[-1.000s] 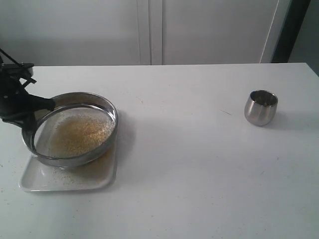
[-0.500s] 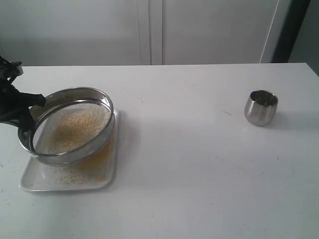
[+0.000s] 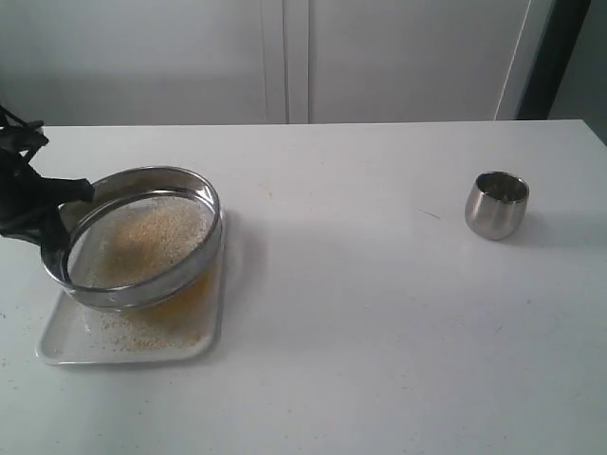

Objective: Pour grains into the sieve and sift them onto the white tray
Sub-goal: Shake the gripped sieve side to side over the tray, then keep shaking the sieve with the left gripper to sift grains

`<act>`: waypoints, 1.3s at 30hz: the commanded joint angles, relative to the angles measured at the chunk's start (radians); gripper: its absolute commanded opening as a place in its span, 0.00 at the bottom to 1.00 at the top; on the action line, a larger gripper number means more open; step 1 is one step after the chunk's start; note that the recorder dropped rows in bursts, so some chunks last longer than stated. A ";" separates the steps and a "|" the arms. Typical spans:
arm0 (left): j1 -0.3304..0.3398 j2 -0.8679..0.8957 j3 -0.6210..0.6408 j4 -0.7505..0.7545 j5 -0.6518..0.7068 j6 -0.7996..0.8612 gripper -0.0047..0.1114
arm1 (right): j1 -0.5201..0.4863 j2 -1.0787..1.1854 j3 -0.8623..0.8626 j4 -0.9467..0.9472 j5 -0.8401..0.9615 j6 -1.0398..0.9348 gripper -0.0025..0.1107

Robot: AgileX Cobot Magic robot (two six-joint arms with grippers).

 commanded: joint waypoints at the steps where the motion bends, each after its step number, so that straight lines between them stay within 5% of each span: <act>1: -0.041 -0.028 0.000 0.035 -0.028 0.122 0.04 | 0.002 -0.007 0.003 0.000 -0.007 0.000 0.02; 4: 0.000 -0.023 0.000 0.132 -0.043 -0.318 0.04 | 0.002 -0.007 0.003 0.000 -0.007 0.000 0.02; 9: -0.078 -0.023 0.000 0.140 0.029 0.039 0.04 | 0.002 -0.007 0.003 0.000 -0.007 0.000 0.02; 12: -0.050 -0.016 0.000 0.265 -0.048 -0.209 0.04 | 0.002 -0.007 0.003 0.000 -0.007 0.000 0.02; 14: -0.021 -0.018 0.000 0.169 -0.001 -0.334 0.04 | 0.002 -0.007 0.003 0.000 -0.007 0.000 0.02; 18: -0.056 -0.030 0.000 -0.023 0.053 0.144 0.04 | 0.002 -0.007 0.003 0.000 -0.006 0.000 0.02; 23: 0.012 -0.013 0.000 -0.047 -0.037 -0.101 0.04 | 0.002 -0.009 0.003 0.000 -0.006 0.000 0.02; 28: -0.012 -0.011 0.000 -0.180 0.073 0.238 0.04 | 0.002 -0.009 0.003 0.000 -0.006 0.000 0.02; 32: 0.026 -0.010 0.000 -0.182 0.025 0.007 0.04 | 0.002 -0.009 0.003 0.000 -0.006 0.000 0.02; 36: -0.019 -0.029 0.000 -0.249 0.102 0.335 0.04 | 0.002 -0.009 0.003 0.000 -0.006 0.000 0.02; 39: 0.002 -0.027 0.000 -0.102 -0.040 0.045 0.04 | 0.002 -0.009 0.003 0.000 -0.006 0.000 0.02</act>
